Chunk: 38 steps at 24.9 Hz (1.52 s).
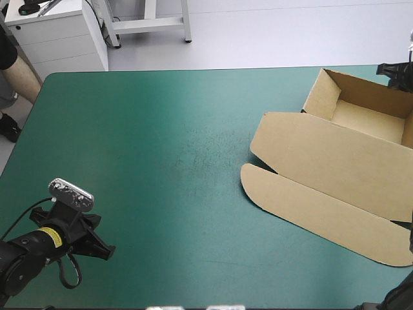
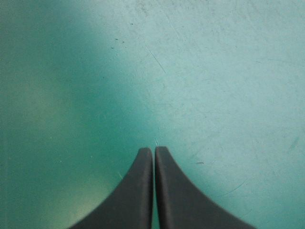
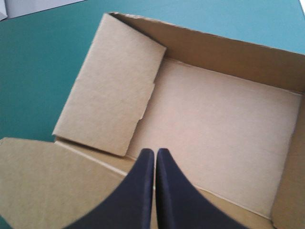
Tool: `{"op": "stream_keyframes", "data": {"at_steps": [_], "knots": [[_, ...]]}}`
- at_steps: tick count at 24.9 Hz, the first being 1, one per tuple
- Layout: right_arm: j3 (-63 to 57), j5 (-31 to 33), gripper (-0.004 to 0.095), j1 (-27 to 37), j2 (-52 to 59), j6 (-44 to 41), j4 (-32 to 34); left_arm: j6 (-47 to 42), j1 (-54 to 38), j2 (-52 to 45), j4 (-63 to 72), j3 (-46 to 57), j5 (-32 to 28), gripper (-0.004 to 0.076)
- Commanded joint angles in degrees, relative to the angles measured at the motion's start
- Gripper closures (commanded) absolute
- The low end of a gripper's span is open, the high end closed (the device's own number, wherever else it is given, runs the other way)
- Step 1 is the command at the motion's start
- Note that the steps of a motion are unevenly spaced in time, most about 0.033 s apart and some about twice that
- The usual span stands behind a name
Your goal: Fold the box
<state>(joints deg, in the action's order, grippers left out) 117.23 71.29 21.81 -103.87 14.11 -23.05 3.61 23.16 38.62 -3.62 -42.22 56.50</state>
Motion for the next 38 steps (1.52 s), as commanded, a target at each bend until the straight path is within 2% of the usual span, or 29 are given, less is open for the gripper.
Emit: {"op": "stream_keyframes", "data": {"at_steps": [1,7,12,21,25,31,38], "knots": [[-2.9,0.6,0.0917,-3.1,7.3,2.3,-1.1,-0.9,0.3,0.0,0.3,-0.7,-3.2,0.0731],[-15.7,-1.7,0.0917,-10.8,15.9,5.0,-0.9,-1.1,0.3,0.0,1.1,3.9,-6.5,0.0731],[-30.7,-10.2,0.0917,-17.5,25.1,5.2,0.8,-1.1,0.3,0.0,3.0,6.9,-9.0,0.0731],[-57.9,-20.8,0.0917,-26.4,43.2,6.1,1.3,-1.1,0.3,-2.5,4.4,7.5,-8.6,0.0731],[-70.4,-24.6,0.0917,-27.7,52.8,6.6,0.4,-0.4,0.3,-6.3,5.1,7.5,-8.4,0.0731],[-85.5,-26.7,0.0918,-27.7,67.5,8.0,0.4,-0.3,0.3,-9.9,5.1,7.5,-7.8,0.0731],[-90.8,-27.2,0.0927,-27.7,78.2,9.7,-0.1,2.2,0.3,-10.1,5.4,7.5,-5.7,0.0731]]}}
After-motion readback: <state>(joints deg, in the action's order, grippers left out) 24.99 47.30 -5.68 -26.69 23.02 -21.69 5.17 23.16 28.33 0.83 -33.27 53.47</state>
